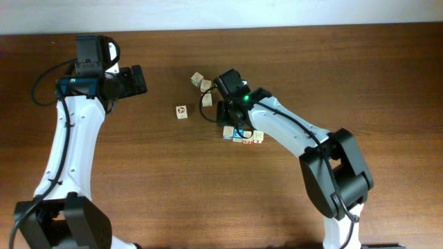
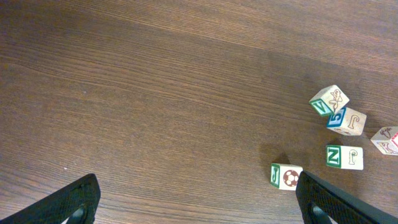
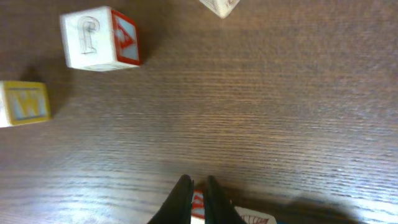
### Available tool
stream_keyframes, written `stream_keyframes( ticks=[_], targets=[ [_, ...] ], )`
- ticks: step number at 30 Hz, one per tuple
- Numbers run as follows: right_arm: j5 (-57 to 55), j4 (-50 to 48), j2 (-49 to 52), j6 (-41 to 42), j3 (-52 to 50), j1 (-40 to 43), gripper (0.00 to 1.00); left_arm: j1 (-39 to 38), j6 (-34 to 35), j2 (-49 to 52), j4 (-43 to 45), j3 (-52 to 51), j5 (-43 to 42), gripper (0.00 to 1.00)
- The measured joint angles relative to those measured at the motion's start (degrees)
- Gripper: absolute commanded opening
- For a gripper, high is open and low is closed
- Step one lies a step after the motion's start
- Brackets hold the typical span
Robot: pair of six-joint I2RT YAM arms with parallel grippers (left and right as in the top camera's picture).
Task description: Rotate 4 blocks
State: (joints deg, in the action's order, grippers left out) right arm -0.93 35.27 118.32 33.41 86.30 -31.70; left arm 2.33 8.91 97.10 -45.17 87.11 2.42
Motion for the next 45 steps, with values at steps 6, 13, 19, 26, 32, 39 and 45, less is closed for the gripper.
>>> stream_keyframes(
  ticks=[6,13,19,26,32,39,45],
  targets=[
    [-0.1,-0.2,2.1,0.0,0.0,0.0,0.04,0.0,0.0,0.0,0.0,0.0,0.0,0.99],
    [1.7,1.1,2.4,0.1,0.0,0.0,0.04,0.0,0.0,0.0,0.0,0.0,0.0,0.99],
    [2.1,1.9,2.4,0.0,0.0,0.0,0.05,0.0,0.0,0.0,0.0,0.0,0.0,0.99],
    [2.3,9.5,-1.0,-5.7,4.8,2.9,0.11,0.0,0.0,0.0,0.0,0.0,0.0,0.99],
    [7.8,17.6,-14.2,-14.2,2.4,14.8,0.09,0.0,0.4,0.0,0.7,0.0,-2.9,0.99],
    [8.5,5.8,-7.9,-10.5,-9.4,11.4,0.08,0.0,1.4,0.1,6.9,0.1,-22.3,0.52],
    [8.5,5.8,-6.0,-9.6,-10.1,11.3,0.07,-6.3,1.4,1.9,7.0,0.1,-14.3,0.45]
  ],
)
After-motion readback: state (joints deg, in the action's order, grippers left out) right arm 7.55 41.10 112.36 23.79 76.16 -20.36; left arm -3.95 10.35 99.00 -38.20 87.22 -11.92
